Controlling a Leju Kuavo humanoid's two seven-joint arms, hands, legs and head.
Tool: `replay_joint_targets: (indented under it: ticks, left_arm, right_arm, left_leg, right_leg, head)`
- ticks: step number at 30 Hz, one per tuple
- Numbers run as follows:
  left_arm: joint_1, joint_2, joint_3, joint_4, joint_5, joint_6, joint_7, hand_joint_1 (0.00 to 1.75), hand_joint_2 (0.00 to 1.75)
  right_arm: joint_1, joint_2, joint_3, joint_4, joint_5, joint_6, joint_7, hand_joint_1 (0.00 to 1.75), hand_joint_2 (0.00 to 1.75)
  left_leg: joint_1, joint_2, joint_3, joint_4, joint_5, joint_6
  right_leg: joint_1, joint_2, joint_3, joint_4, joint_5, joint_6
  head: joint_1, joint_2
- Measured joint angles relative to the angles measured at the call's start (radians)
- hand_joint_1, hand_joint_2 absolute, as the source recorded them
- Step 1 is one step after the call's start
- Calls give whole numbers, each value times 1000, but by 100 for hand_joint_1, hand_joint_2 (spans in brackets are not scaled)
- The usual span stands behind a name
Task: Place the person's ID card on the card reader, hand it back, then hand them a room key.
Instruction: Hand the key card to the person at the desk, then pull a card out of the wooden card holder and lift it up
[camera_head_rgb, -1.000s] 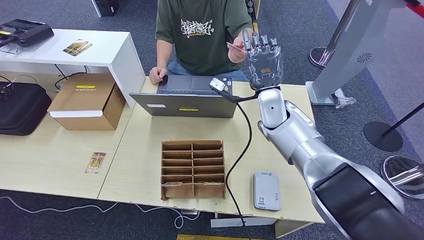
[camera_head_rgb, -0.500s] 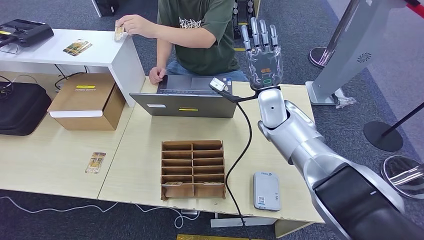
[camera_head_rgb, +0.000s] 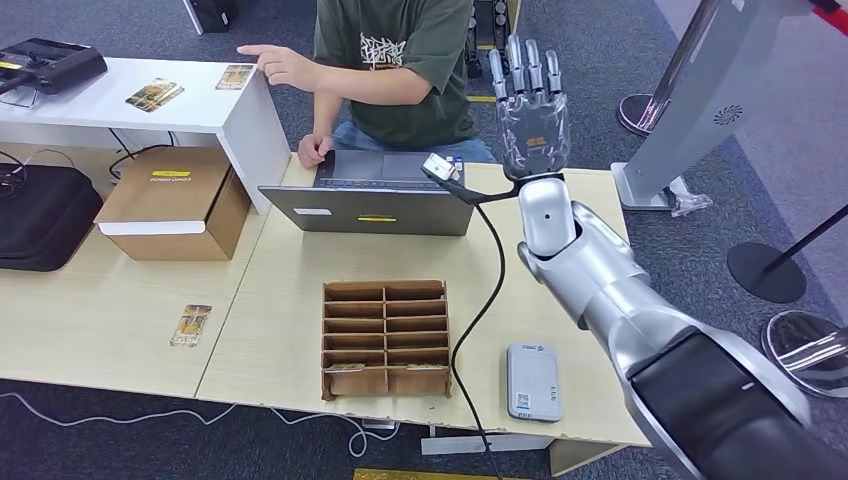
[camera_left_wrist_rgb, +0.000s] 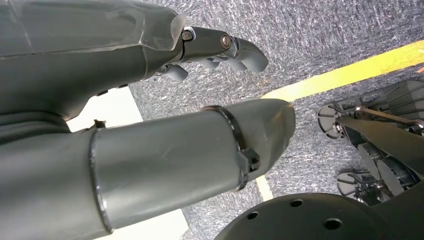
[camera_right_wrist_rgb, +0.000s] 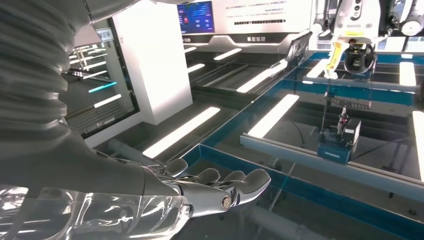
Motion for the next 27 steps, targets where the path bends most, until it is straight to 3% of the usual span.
replay_joint_targets:
  ticks: [13, 20, 27]
  left_arm:
    - [-1, 0, -6, 4, 3, 5, 3, 0, 0]
    - [0, -1, -6, 4, 18, 7, 2, 0, 0]
    - [8, -3, -5, 4, 39, 8, -5, 0, 0]
  right_arm:
    - [79, -112, -29, -113, 0, -6, 54, 0, 175]
    - [198, -186, -92, -288, 0, -6, 47, 0, 175]
    - [340, -225, -155, -446, 0, -6, 20, 0, 175]
  left_leg:
    - [0, 0, 0, 1, 0, 0]
    - [0, 0, -1, 1, 0, 0]
    - [0, 0, -1, 0, -1, 0]
  right_leg:
    - [0, 0, 0, 0, 0, 0]
    - [0, 0, 0, 0, 0, 0]
    - [0, 0, 0, 0, 0, 0]
  head:
    - [0, 0]
    - [0, 0]
    - [0, 0]
